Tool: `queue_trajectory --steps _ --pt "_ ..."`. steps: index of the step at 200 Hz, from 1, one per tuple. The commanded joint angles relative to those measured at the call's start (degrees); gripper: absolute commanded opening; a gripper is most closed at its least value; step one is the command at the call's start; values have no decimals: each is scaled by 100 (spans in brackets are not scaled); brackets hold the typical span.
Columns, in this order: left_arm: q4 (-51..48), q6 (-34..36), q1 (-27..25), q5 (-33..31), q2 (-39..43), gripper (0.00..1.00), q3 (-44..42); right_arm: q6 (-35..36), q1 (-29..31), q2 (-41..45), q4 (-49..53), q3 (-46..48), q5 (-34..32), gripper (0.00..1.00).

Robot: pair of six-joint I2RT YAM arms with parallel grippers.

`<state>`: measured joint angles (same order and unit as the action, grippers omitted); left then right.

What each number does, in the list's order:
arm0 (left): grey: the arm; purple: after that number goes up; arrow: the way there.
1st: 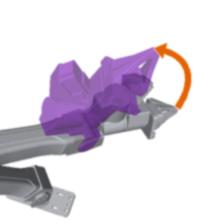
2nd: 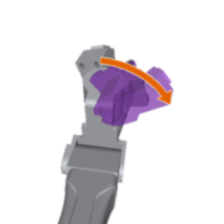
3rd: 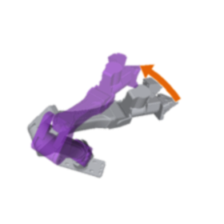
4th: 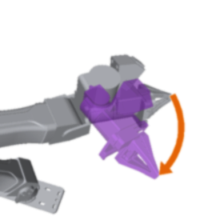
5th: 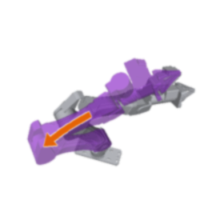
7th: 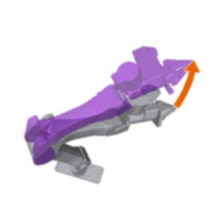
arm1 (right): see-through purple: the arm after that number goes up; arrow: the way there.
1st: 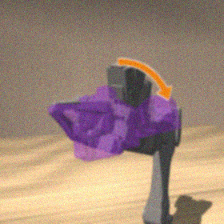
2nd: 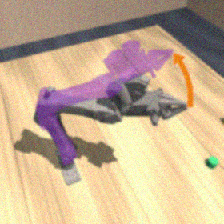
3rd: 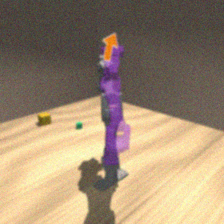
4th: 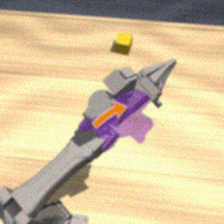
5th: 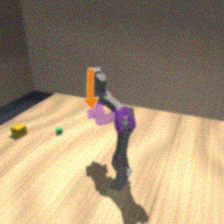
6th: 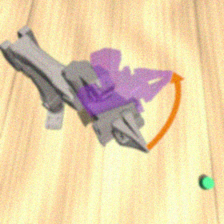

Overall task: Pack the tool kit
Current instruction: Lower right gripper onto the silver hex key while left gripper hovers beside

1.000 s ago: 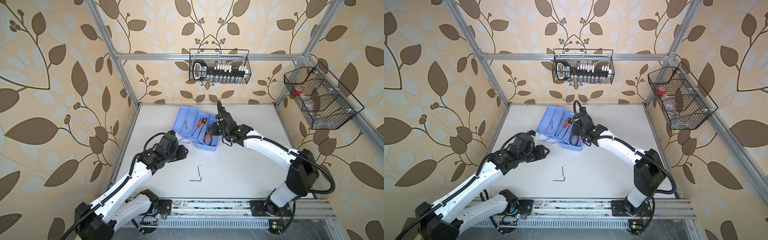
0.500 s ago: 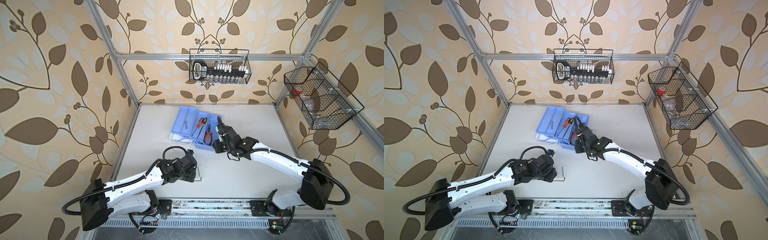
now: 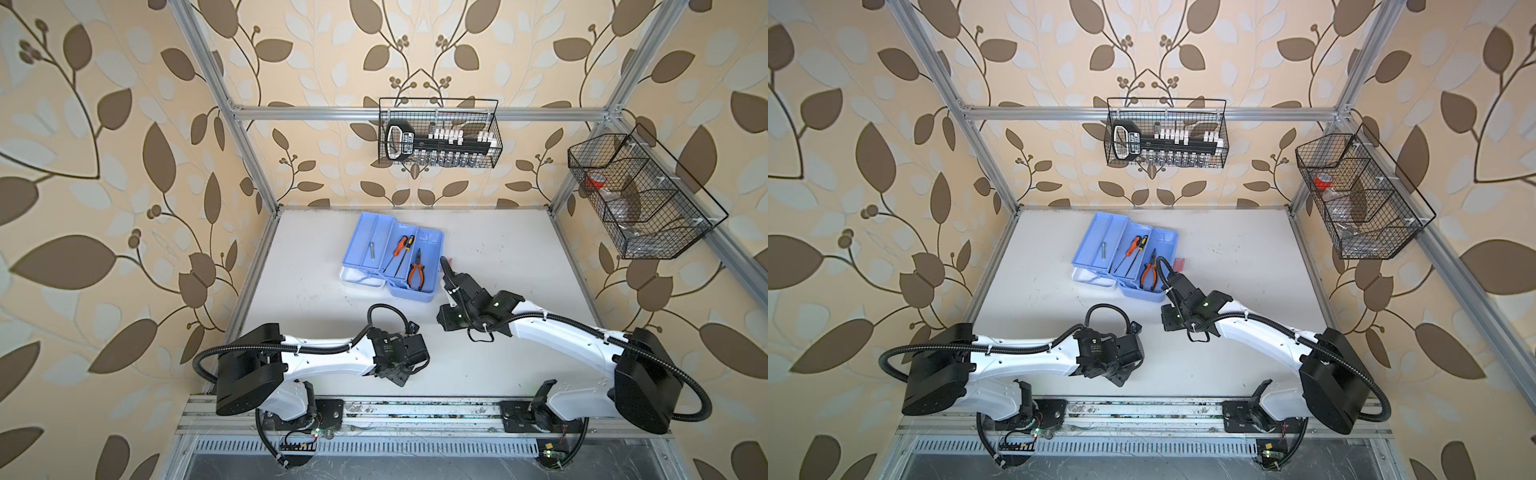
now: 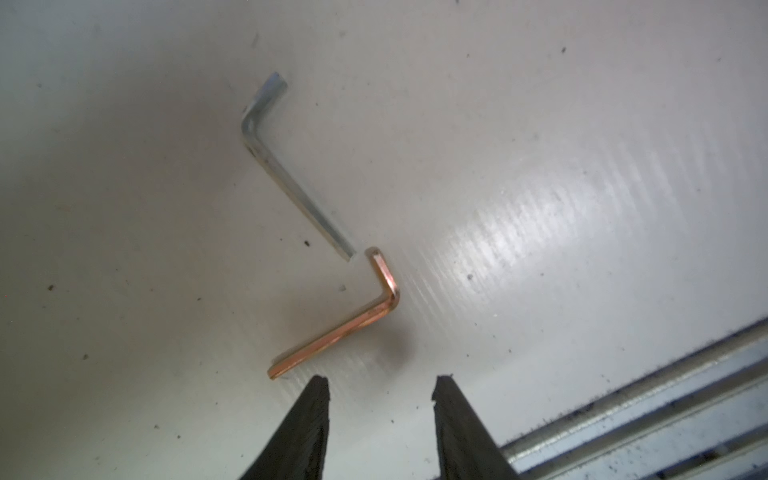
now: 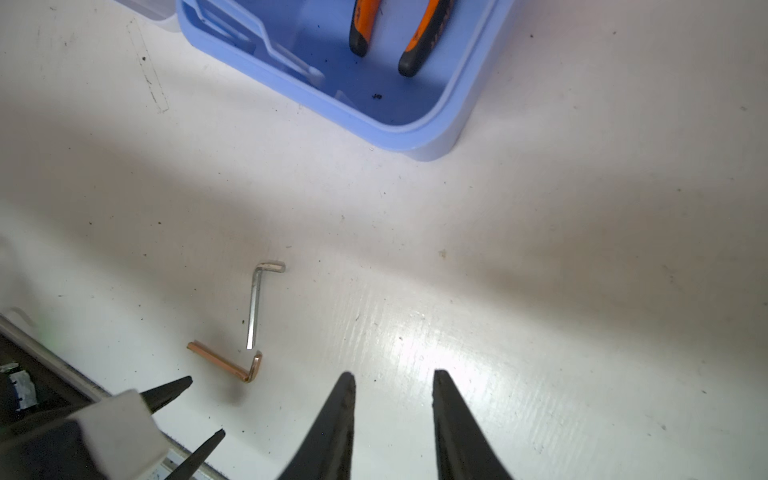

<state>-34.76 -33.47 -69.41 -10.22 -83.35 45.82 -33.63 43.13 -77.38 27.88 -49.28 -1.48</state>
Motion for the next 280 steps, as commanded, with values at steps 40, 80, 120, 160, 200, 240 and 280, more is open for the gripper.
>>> queue_trajectory --steps 40,80,120,160,200,240,280 --pt "15 415 -12 -684 -709 51 541 -65 -248 303 -63 277 148 35" --pt "-75 479 10 -703 -1282 49 678 -78 -327 391 -175 401 117 38" --pt "482 412 343 -69 -1387 32 354 -131 -372 428 -223 514 76 40" --pt "567 443 569 129 -1279 28 385 -140 -481 479 -212 557 128 41" --pt "394 447 815 227 -784 29 578 -155 -452 422 -230 503 166 42" --pt "-22 176 1096 -3 537 28 386 138 738 24 501 -191 -1198 43" --pt "-265 -437 1745 7 1983 27 -349 -309 1645 -479 -24 -353 -1286 43"
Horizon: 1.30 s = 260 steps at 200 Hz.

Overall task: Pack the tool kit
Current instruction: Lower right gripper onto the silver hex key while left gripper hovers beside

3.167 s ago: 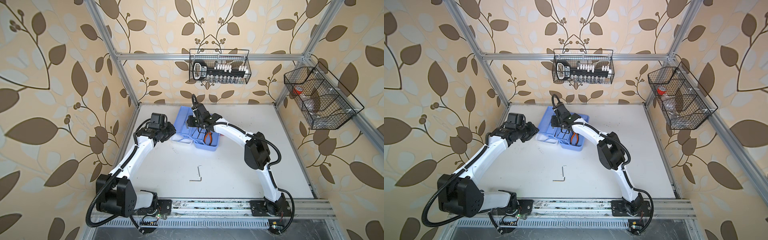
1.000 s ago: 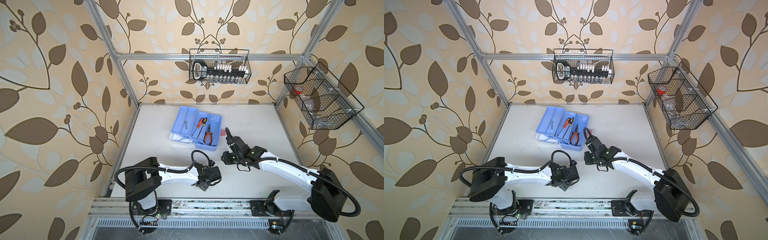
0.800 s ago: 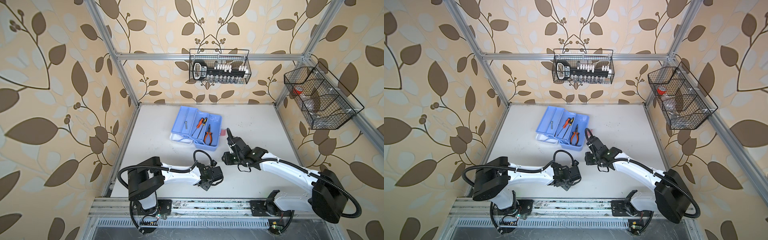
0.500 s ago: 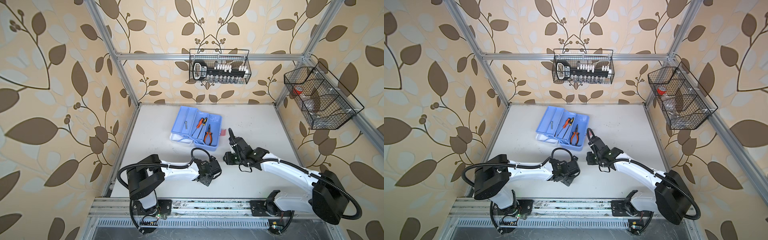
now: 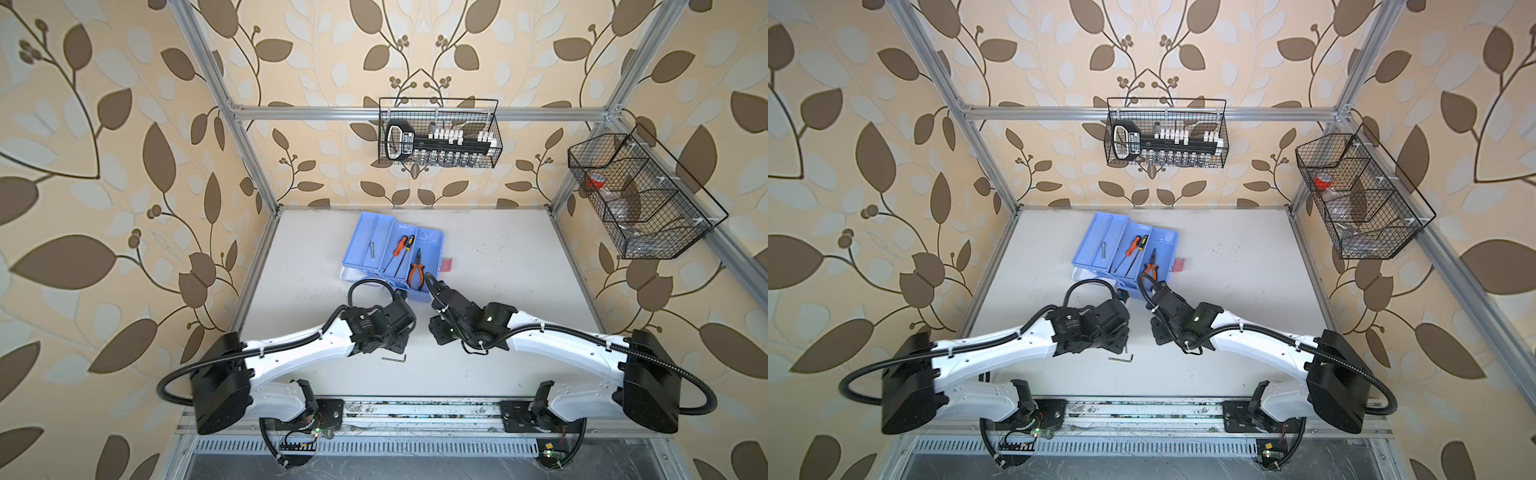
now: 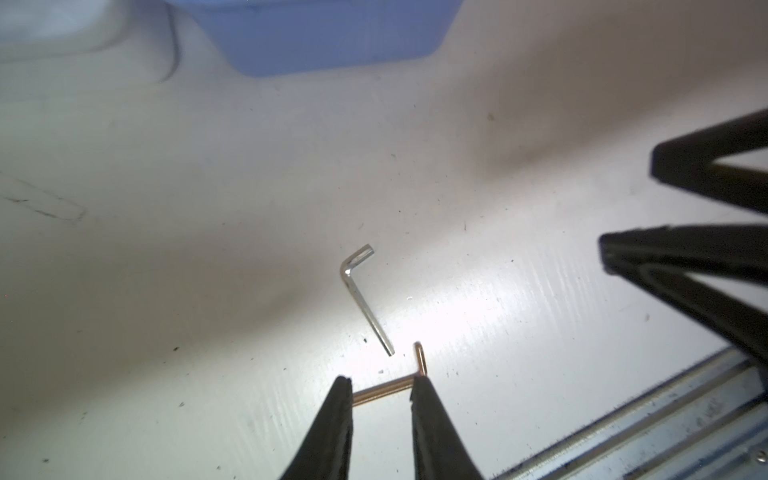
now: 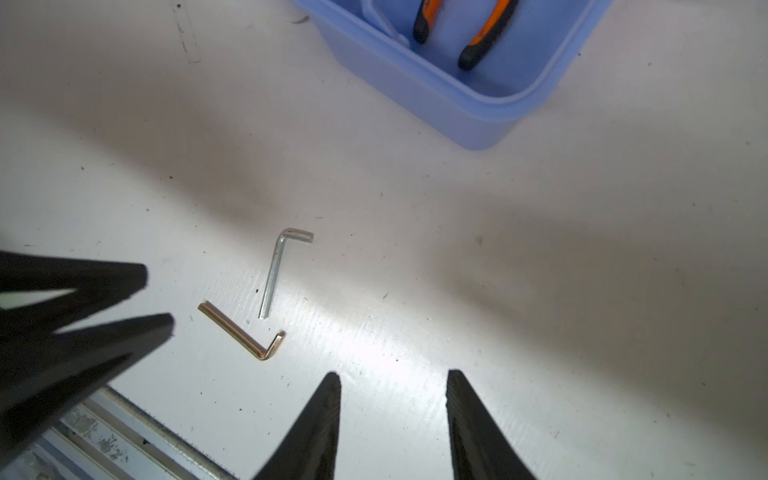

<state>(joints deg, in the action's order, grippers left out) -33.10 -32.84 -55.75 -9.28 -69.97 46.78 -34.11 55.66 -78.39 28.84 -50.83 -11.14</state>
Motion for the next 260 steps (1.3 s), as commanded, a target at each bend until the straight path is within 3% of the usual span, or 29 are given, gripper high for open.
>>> queue_trajectory --steps 1,48,72,98,112,145,250,260 --pt "-437 -520 406 -72 684 28 -461 -267 415 -405 -135 -216 -315 43" --pt "-293 -890 1955 778 1520 42 -1100 -412 1059 -1699 -637 -950 -182 43" --pt "-151 -932 2633 1365 1339 43 -1286 -525 1087 -2171 -1069 -1098 -10 42" --pt "343 -937 3643 2538 930 40 -1748 -613 1079 -2544 -1137 -1285 -2 41" --pt "559 -896 3977 2856 750 40 -1867 -648 1062 -2666 -1102 -1341 -32 41" --pt "741 -866 4045 2906 512 39 -1849 -812 1026 -2979 -1096 -1281 -117 38" --pt "800 -916 4054 2984 732 41 -1779 -904 841 -3227 -1149 -1264 -245 6" --pt "921 -942 4054 3048 825 48 -1802 -903 803 -3203 -1267 -1219 -196 3"
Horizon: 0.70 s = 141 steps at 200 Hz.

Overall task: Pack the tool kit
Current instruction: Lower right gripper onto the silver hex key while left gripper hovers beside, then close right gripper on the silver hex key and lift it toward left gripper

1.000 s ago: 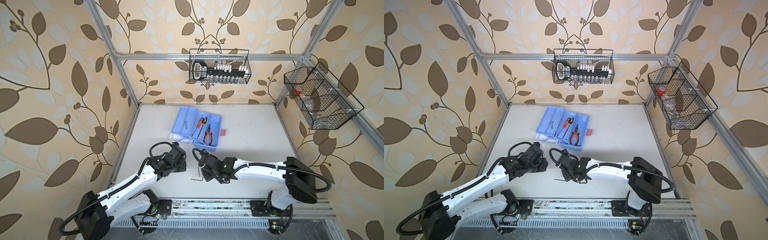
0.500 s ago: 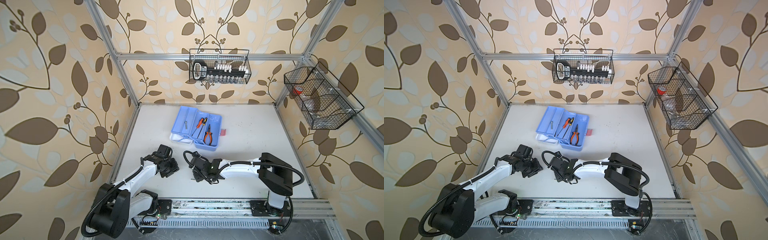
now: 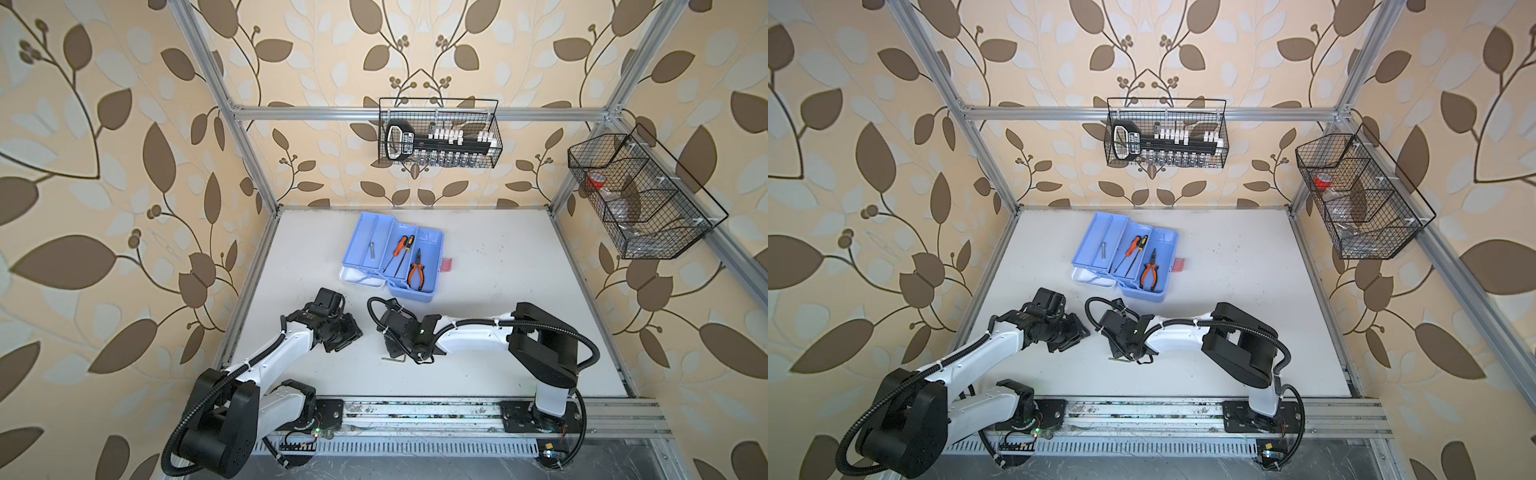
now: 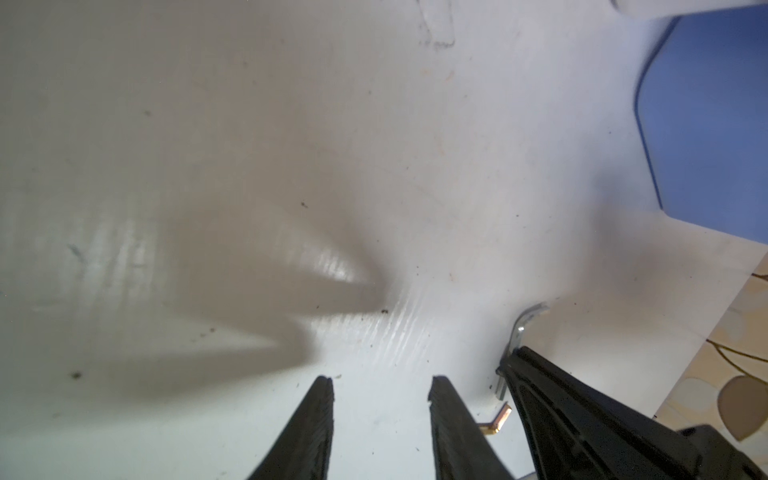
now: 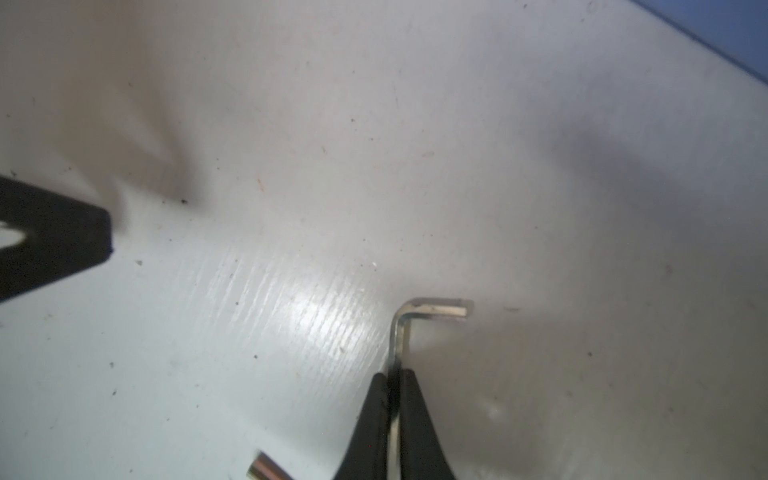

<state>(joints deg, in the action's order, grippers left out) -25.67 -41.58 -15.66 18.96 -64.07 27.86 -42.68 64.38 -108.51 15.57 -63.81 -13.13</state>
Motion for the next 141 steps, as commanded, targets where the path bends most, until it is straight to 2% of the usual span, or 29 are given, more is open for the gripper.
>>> queue_trajectory --steps 1,20,40,95,118,141 --pt "190 -69 46 241 245 49 94 -47 -76 -185 42 88 12 3" --pt "508 -137 46 416 538 64 2 -15 -187 -60 -438 316 340 0" --pt "678 -182 46 524 803 69 -2 39 -333 124 -1136 638 893 0" --pt "1029 -487 46 695 670 71 48 333 -497 608 -2158 1063 1737 0" --pt "1439 -661 48 1020 448 68 44 224 -540 685 -2573 1220 1992 0" --pt "1486 -693 46 1046 370 68 6 -25 -592 678 -2979 1382 2257 0"
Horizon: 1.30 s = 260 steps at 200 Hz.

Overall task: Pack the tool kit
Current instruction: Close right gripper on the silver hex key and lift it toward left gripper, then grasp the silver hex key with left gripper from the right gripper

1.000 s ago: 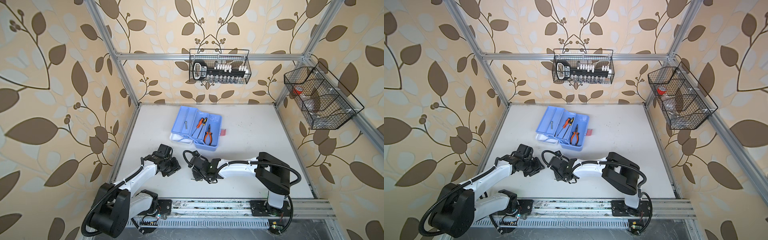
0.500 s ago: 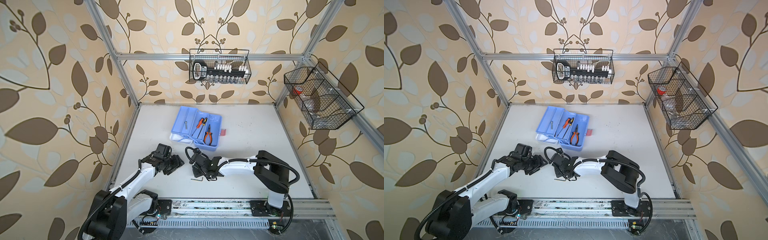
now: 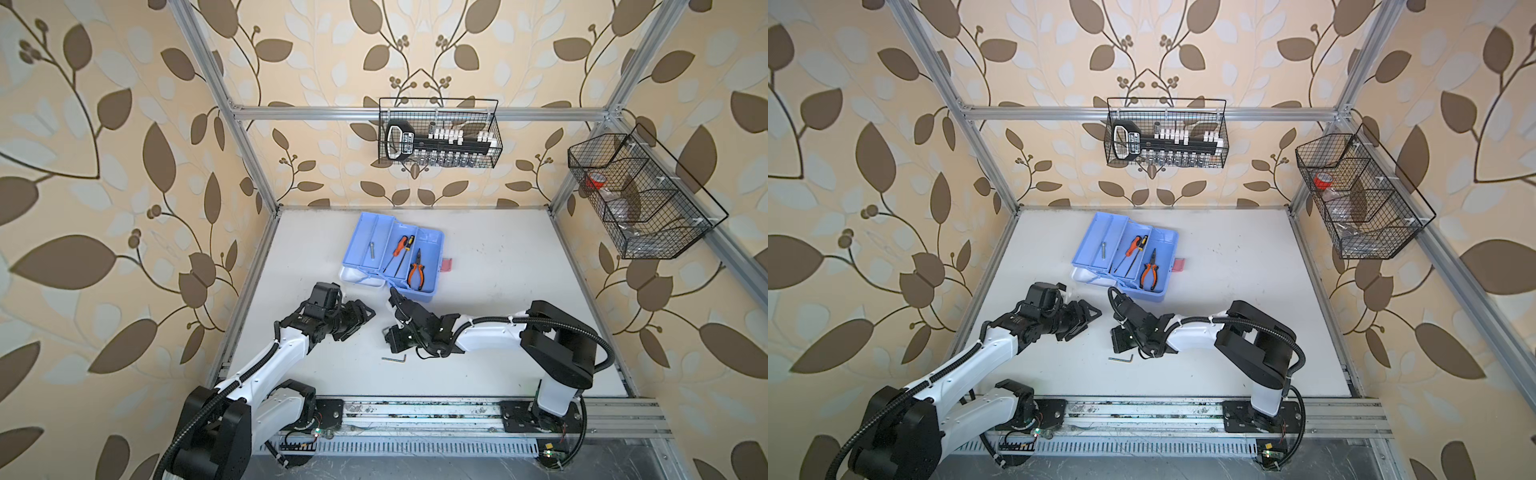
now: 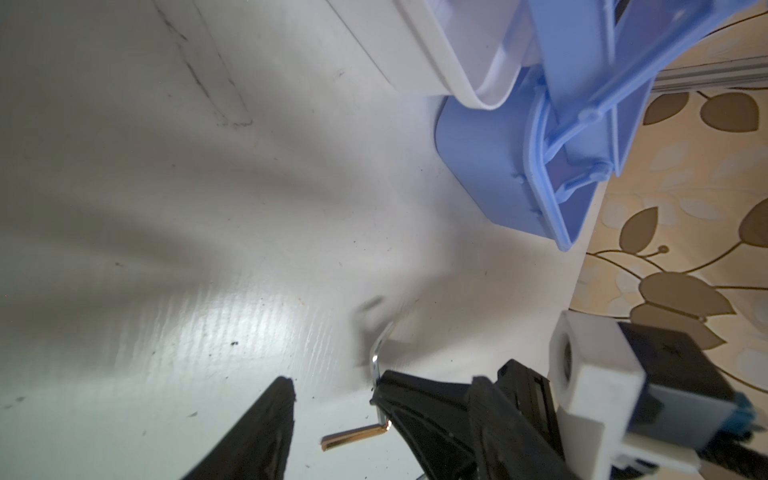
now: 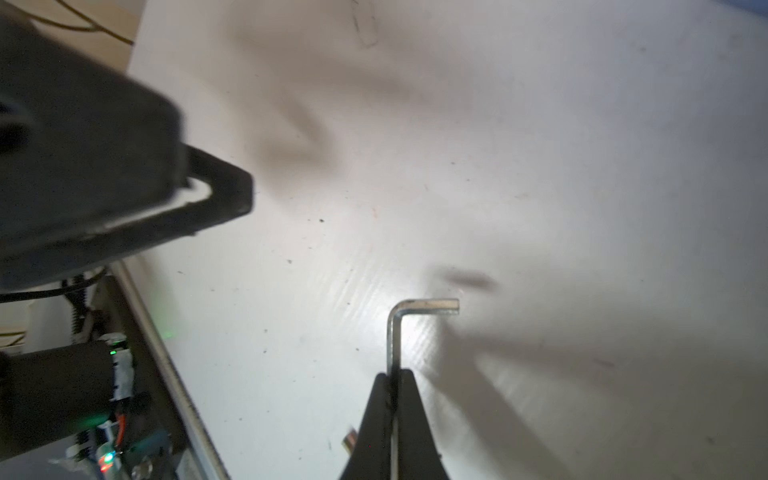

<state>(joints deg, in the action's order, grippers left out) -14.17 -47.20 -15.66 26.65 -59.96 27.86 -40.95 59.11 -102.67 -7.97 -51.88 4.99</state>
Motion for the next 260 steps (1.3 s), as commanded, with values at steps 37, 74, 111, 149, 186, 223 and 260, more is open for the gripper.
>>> queue_trajectory --steps 37,74,111,149,186,223,260 --pt "541 -269 43 425 -89 56 -128 -325 -110 46 -853 148 705 0" --pt "648 -368 37 538 -159 48 -222 -396 -127 75 -966 49 838 0" --pt "670 -413 23 573 -96 35 -298 -377 -126 54 -971 -92 811 0" --pt "644 -413 2 578 -24 34 -285 -402 -121 -45 -1080 -272 801 0" --pt "644 -408 -16 560 -34 30 -304 -353 -123 -95 -1058 -482 792 0" --pt "525 -413 -16 503 -24 8 -112 -352 -86 -145 -1023 -554 836 0" --pt "163 -271 -16 420 80 0 310 -412 -31 -199 -1084 -459 819 0"
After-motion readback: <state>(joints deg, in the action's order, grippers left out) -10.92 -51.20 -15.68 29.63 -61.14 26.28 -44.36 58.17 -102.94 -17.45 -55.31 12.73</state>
